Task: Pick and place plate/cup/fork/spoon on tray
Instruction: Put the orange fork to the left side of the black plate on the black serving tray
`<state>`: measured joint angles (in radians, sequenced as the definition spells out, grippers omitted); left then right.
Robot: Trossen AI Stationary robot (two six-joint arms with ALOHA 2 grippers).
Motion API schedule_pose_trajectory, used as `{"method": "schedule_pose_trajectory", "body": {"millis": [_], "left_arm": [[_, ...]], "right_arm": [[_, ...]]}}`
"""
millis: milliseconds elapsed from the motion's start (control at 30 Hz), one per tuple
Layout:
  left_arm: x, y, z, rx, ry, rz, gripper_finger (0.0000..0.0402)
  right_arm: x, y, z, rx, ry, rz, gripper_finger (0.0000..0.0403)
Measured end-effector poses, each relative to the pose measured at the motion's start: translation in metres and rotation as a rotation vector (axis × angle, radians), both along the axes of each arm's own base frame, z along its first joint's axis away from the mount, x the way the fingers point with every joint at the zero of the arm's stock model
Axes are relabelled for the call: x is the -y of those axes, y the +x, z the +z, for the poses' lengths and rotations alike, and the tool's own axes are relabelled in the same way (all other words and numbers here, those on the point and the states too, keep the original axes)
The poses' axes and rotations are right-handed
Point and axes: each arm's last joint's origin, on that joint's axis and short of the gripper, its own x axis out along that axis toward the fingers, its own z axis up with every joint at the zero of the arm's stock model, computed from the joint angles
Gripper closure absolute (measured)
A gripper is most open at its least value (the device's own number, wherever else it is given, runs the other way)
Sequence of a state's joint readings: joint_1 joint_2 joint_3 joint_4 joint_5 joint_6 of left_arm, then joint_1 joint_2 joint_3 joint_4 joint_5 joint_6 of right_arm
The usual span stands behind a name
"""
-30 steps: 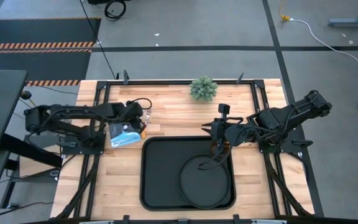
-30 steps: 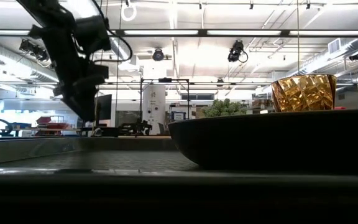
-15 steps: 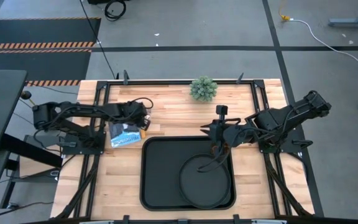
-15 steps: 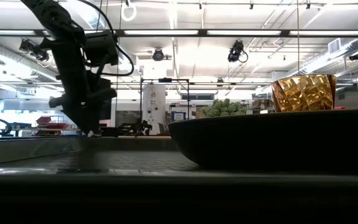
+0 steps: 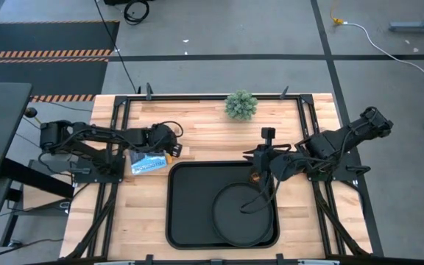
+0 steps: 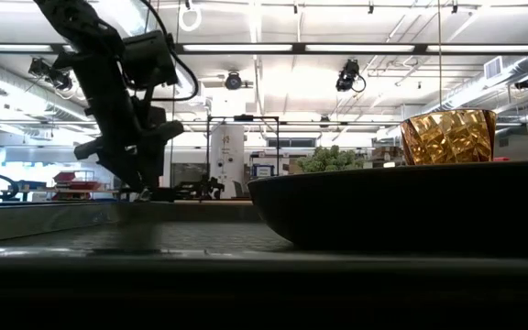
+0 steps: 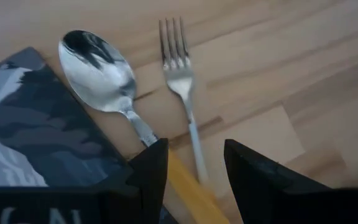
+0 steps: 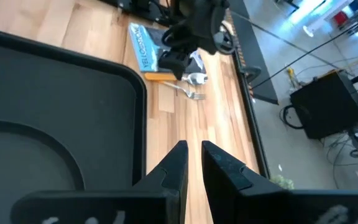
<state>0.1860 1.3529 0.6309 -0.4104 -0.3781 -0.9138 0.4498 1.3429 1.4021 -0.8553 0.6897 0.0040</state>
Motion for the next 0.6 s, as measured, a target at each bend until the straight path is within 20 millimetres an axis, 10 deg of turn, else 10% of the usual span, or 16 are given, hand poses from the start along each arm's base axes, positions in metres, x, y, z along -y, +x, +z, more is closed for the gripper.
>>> {"method": "schedule_pose_trajectory", "body": {"millis": [600], "left_arm": [[0.014,0.019,0.024,0.115,0.045,0.036,0.0235]], "right_arm": [[-0.003,-0.003,0.002,0.007,-0.003,0.019,0.0351]]}}
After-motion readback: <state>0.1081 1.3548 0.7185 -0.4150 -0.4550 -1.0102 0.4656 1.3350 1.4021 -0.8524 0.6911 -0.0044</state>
